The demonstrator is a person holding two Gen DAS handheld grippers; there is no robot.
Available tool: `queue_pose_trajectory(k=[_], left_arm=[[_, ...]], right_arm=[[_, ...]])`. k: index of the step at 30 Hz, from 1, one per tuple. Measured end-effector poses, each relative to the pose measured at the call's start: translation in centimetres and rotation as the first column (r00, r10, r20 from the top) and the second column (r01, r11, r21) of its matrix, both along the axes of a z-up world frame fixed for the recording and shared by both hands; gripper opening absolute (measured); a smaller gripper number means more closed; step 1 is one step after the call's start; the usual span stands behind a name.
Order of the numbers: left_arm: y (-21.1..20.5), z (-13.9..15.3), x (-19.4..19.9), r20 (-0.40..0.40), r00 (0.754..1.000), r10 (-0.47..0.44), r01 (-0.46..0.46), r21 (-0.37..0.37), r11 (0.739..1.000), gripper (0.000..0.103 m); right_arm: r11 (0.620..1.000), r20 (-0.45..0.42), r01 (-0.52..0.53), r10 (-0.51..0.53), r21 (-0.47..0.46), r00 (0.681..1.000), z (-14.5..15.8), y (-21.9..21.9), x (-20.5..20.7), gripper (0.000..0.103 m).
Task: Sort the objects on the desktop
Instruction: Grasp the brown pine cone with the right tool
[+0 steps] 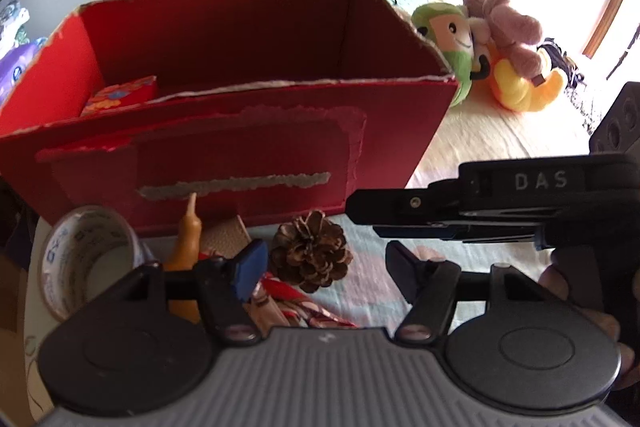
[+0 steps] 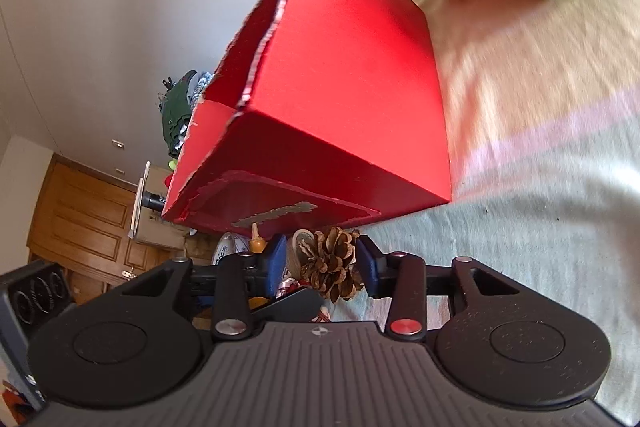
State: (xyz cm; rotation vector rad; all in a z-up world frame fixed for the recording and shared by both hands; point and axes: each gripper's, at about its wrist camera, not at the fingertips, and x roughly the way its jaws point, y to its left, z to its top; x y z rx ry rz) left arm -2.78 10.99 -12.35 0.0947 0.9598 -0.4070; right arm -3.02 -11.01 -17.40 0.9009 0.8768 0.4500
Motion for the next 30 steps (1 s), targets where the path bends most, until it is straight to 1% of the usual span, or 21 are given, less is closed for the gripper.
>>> queue_pose_trajectory(k=[4, 5, 9, 13, 16, 17, 18, 19, 21, 23, 27, 30], left_arm=[[-0.4, -1.6, 1.0, -0.032, 0.999, -0.03, 0.03, 0.017, 0.999, 0.063], [-0.4, -1.8, 1.0, -0.027, 0.999, -0.039, 0.04, 0.018, 0.999, 0.061], [-0.5, -2.1, 1.1, -0.01, 0.998, -0.06, 0.06, 0.035, 0.998, 0.061], [-0.4, -1.9, 0.9, 0.002, 0.998, -0.068, 0.068, 0.039, 0.997, 0.06], [-0.9, -1.4, 0.4, 0.014, 0.994, -0.105, 0.104, 0.043, 0.994, 0.057], [-1.0, -1.3, 0.3, 0.017, 0.992, -0.122, 0.121, 0.046, 0.992, 0.057], [-1.3, -1.3, 0.3, 0.019, 0.99, -0.138, 0.137, 0.064, 0.989, 0.057], [-1.4, -1.3, 0.3, 0.025, 0.989, -0.145, 0.143, 0.082, 0.986, 0.057], [-1.3, -1.7, 0.5, 0.024, 0.99, -0.14, 0.137, 0.099, 0.986, 0.058], [-1.0, -1.9, 1.0, 0.015, 0.991, -0.134, 0.133, 0.091, 0.987, 0.059], [-0.9, -2.2, 1.4, 0.003, 0.988, -0.154, 0.154, 0.07, 0.986, 0.073], [-0.9, -2.2, 1.6, 0.002, 0.99, -0.144, 0.143, 0.066, 0.987, 0.073]], right_arm=[[1.0, -0.017, -0.004, 0.004, -0.001, 1.0, -0.4, 0.3, 0.2, 0.045], [1.0, -0.018, -0.006, 0.006, -0.007, 1.0, -0.5, 0.5, 0.2, 0.046], [0.999, -0.027, -0.028, 0.028, -0.017, 0.999, -0.8, 1.2, 0.3, 0.046], [0.999, -0.011, -0.028, 0.027, -0.039, 1.0, -0.5, 1.4, 0.0, 0.046], [1.0, -0.046, -0.013, 0.012, -0.023, 0.999, -0.8, 0.9, -0.3, 0.046], [1.0, -0.054, -0.001, 0.001, -0.015, 0.999, -0.9, 0.7, -0.5, 0.047], [1.0, -0.059, 0.009, -0.01, -0.006, 0.998, -1.1, 0.4, -0.7, 0.047], [1.0, -0.065, 0.016, -0.016, -0.004, 0.998, -1.2, 0.3, -0.9, 0.05], [0.999, -0.081, 0.031, -0.032, -0.02, 0.996, -1.3, 0.1, -1.1, 0.05], [1.0, -0.092, 0.029, -0.029, 0.001, 0.995, -1.5, 0.1, -1.3, 0.049], [0.999, -0.1, 0.045, -0.042, 0.031, 0.994, -1.8, 0.2, -1.7, 0.051], [0.998, -0.098, 0.052, -0.048, 0.037, 0.994, -1.9, 0.1, -1.7, 0.051]])
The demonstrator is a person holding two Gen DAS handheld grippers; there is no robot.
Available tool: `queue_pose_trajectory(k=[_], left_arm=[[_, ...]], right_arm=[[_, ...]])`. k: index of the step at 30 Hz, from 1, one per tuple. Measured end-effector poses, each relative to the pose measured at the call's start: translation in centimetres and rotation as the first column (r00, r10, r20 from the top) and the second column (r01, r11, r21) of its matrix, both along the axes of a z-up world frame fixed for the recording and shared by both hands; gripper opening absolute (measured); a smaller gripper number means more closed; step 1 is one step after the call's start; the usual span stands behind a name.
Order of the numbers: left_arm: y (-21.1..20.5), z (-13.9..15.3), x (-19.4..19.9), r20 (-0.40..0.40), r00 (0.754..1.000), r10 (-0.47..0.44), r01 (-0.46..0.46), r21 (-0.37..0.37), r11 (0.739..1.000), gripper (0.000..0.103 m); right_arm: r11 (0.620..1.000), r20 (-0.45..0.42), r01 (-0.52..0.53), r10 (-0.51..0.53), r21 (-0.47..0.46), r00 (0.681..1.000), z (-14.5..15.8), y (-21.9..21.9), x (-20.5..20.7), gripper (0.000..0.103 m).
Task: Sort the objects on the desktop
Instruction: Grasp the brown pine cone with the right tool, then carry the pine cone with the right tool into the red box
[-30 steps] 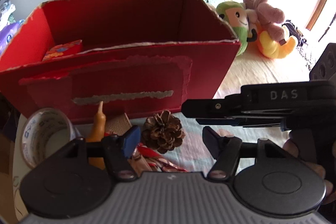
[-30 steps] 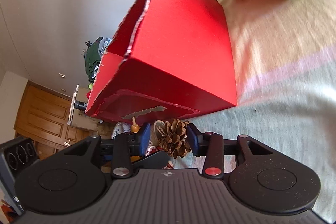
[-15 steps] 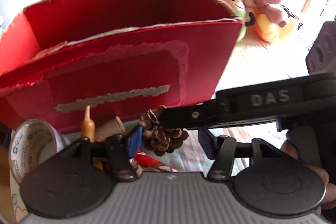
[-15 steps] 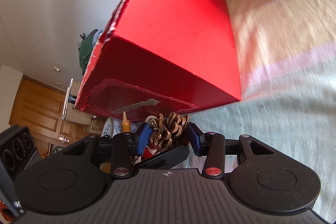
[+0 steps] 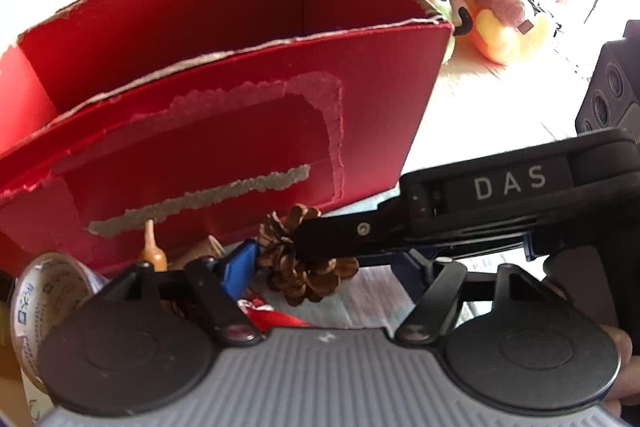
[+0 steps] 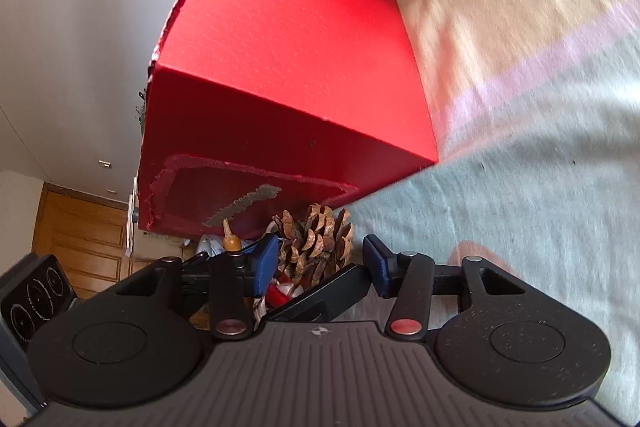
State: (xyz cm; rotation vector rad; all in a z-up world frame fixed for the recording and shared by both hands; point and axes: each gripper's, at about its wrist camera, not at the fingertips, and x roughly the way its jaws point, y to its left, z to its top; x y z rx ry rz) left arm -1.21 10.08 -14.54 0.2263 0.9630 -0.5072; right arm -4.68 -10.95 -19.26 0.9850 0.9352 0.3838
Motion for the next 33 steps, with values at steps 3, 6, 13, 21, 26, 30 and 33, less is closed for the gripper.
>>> queue_pose_trajectory(k=[3, 6, 13, 21, 26, 30, 33], left_arm=[[-0.1, 0.3, 0.4, -0.014, 1.0, -0.007, 0.006, -0.023, 1.0, 0.069], [-0.8, 0.4, 0.6, -0.048, 0.999, -0.024, 0.021, -0.063, 0.998, 0.069], [-4.8, 2.0, 0.1, -0.03, 0.981, -0.191, 0.185, -0.131, 0.974, 0.068], [-8.7, 9.1, 0.1, 0.167, 0.927, -0.335, 0.366, -0.218, 0.905, 0.068], [-8.5, 14.3, 2.4, 0.3, 0.9, -0.318, 0.395, -0.246, 0.885, 0.068], [-5.6, 16.7, 5.3, 0.32, 0.91, -0.262, 0.352, -0.265, 0.898, 0.068], [-2.9, 16.9, 7.5, 0.307, 0.927, -0.218, 0.299, -0.25, 0.921, 0.068]], right_arm=[[1.0, -0.007, 0.006, -0.006, -0.002, 1.0, 0.1, -0.5, -0.3, 0.044], [0.999, -0.009, 0.013, -0.013, -0.03, 1.0, 0.6, -1.5, -1.2, 0.043], [0.989, -0.007, 0.128, -0.129, -0.067, 0.992, 3.1, -5.9, -5.1, 0.043], [0.938, 0.179, 0.307, -0.278, -0.159, 0.944, 11.5, -8.9, -6.8, 0.043], [0.917, 0.321, 0.317, -0.233, -0.24, 0.918, 16.9, -7.8, -2.7, 0.043], [0.914, 0.364, 0.268, -0.149, -0.304, 0.92, 19.4, -5.9, 2.6, 0.043], [0.919, 0.347, 0.202, -0.078, -0.339, 0.935, 19.8, -3.5, 6.5, 0.043]])
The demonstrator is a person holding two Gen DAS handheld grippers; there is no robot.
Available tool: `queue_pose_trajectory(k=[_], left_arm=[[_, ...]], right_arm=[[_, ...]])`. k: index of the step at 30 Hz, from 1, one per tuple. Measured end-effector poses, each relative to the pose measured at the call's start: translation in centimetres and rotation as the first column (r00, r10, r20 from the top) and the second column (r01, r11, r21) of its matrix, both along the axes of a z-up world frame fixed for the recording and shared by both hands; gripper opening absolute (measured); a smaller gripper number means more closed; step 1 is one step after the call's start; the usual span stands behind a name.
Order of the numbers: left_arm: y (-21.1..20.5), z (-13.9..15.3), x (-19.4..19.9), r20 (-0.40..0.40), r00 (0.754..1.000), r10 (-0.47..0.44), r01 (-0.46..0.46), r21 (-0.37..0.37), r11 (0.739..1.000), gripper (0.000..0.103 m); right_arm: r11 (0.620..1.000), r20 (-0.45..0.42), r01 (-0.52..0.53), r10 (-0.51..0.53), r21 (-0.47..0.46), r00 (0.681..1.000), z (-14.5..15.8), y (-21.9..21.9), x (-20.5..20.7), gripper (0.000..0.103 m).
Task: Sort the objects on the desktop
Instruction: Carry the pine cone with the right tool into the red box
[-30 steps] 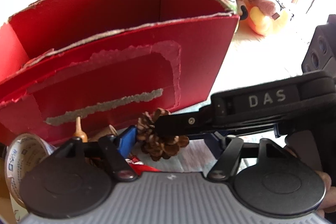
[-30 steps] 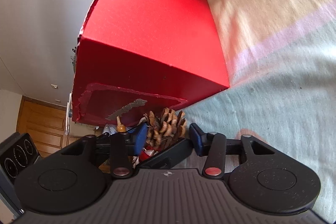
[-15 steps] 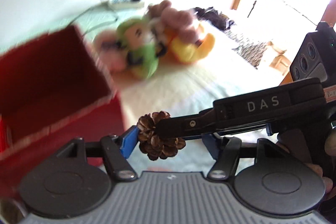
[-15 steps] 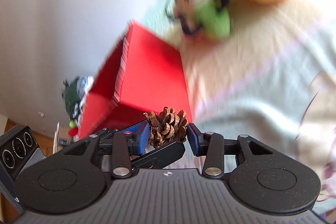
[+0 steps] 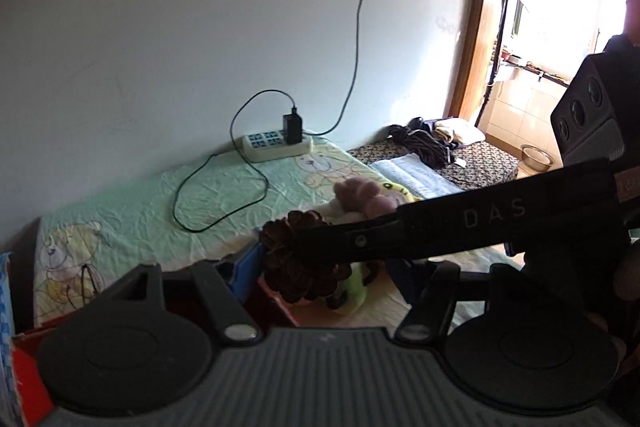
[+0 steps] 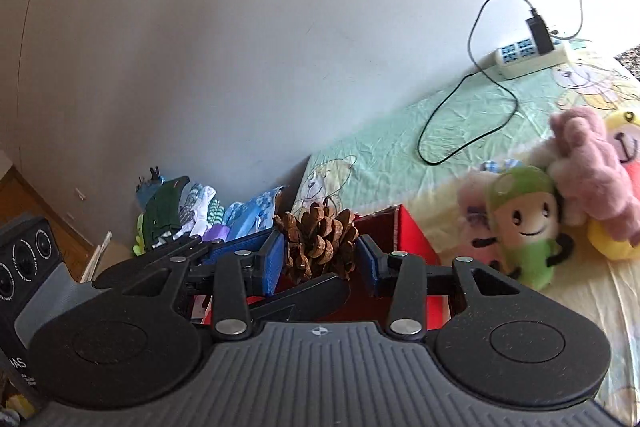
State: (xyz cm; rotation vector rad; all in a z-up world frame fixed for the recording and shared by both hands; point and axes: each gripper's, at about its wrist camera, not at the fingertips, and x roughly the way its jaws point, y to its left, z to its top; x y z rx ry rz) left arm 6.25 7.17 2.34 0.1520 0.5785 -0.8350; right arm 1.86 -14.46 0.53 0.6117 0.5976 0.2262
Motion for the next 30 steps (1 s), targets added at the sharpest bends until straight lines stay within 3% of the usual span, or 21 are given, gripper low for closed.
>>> queue_pose_trajectory(k=[4, 7, 10, 18, 21, 22, 27, 30], left_arm=[[3.5, -2.2, 2.9, -0.088, 0.993, 0.073, -0.069, 0.046, 0.997, 0.068], [5.5, -5.2, 5.0, -0.194, 0.973, 0.122, -0.108, 0.08, 0.991, 0.068], [7.1, -8.1, 6.8, -0.3, 0.941, 0.156, -0.122, 0.128, 0.984, 0.068], [6.8, -14.3, 10.6, -0.512, 0.841, 0.174, -0.031, 0.276, 0.961, 0.066], [6.3, -15.8, 11.4, -0.595, 0.78, 0.191, 0.005, 0.312, 0.95, 0.066], [6.2, -16.0, 11.6, -0.608, 0.771, 0.19, 0.015, 0.316, 0.948, 0.066], [4.6, -16.6, 11.8, -0.615, 0.759, 0.212, 0.048, 0.378, 0.925, 0.07], [3.7, -16.8, 12.0, -0.622, 0.755, 0.206, 0.065, 0.384, 0.921, 0.07]], right_arm=[[0.994, -0.087, -0.094, 0.089, -0.051, 0.992, -2.4, 3.5, 4.4, 0.043], [0.987, -0.187, -0.15, 0.137, -0.06, 0.973, -4.7, 5.9, 6.8, 0.043], [0.978, -0.283, -0.195, 0.166, -0.077, 0.945, -6.5, 8.1, 8.8, 0.043], [0.959, -0.49, -0.243, 0.145, -0.142, 0.86, -10.2, 10.6, 11.6, 0.043], [0.94, -0.53, -0.255, 0.101, -0.225, 0.842, -10.9, 11.0, 11.9, 0.043], [0.93, -0.534, -0.255, 0.08, -0.263, 0.842, -11.0, 11.1, 12.0, 0.043], [0.916, -0.527, -0.24, 0.038, -0.321, 0.849, -11.3, 11.1, 12.0, 0.042], [0.931, -0.507, -0.197, 0.015, -0.307, 0.862, -11.1, 10.6, 11.9, 0.041]])
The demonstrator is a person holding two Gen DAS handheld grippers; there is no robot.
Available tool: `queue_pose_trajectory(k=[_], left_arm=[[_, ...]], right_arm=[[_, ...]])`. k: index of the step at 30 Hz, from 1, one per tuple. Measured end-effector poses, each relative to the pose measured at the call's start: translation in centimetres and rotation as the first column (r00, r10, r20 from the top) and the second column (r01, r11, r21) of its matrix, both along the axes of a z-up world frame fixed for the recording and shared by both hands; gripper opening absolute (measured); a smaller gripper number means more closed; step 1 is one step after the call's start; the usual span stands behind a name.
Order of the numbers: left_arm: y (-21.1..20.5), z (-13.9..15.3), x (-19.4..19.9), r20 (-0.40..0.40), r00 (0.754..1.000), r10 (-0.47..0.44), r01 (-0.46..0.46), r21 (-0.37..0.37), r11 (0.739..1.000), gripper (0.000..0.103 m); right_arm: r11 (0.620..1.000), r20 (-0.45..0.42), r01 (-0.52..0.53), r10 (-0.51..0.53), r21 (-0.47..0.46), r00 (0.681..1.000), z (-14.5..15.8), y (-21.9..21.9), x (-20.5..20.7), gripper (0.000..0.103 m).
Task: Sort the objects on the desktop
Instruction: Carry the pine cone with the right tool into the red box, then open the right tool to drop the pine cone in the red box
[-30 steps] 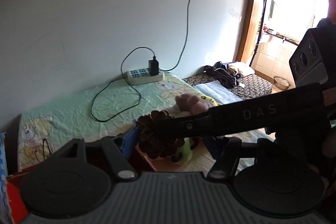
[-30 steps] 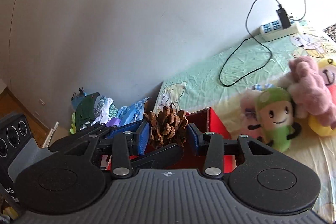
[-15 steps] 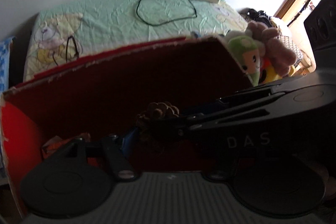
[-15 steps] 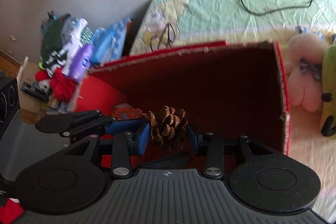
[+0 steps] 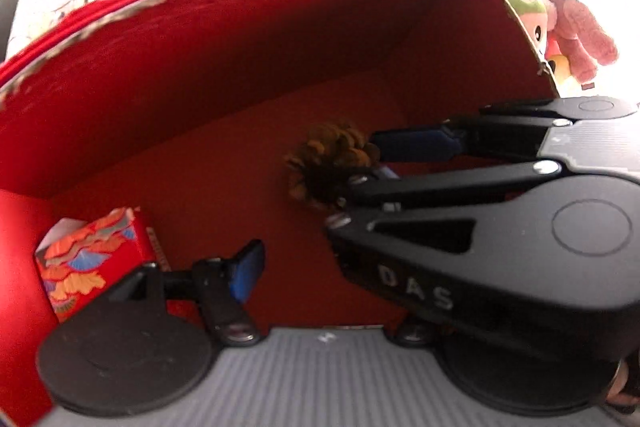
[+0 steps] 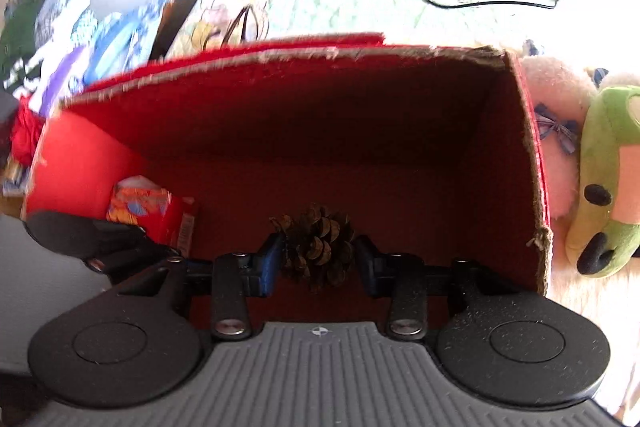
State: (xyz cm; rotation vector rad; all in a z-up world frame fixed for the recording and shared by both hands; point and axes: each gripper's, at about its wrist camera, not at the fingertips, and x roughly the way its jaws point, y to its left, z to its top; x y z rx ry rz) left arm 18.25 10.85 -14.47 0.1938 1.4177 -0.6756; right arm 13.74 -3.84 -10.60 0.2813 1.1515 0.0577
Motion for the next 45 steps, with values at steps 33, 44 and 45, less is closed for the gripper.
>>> queue_pose_trajectory(k=[33, 44, 45], left_arm=[[-0.5, 2.1, 2.1, 0.111, 0.987, 0.116, -0.104, -0.111, 0.988, 0.043], [-2.5, 1.9, 0.6, 0.263, 0.957, 0.12, -0.161, 0.141, 0.977, 0.044], [-3.0, 1.7, 0.5, 0.251, 0.963, 0.1, -0.143, 0.16, 0.977, 0.044]], right_arm=[[0.957, 0.459, 0.228, -0.287, 0.18, 0.841, 1.8, -3.8, -5.0, 0.011], [0.958, 0.463, 0.235, -0.287, 0.167, 0.839, 1.7, -3.7, -5.0, 0.009], [0.959, 0.463, 0.238, -0.284, 0.156, 0.84, 1.7, -3.5, -4.9, 0.009]])
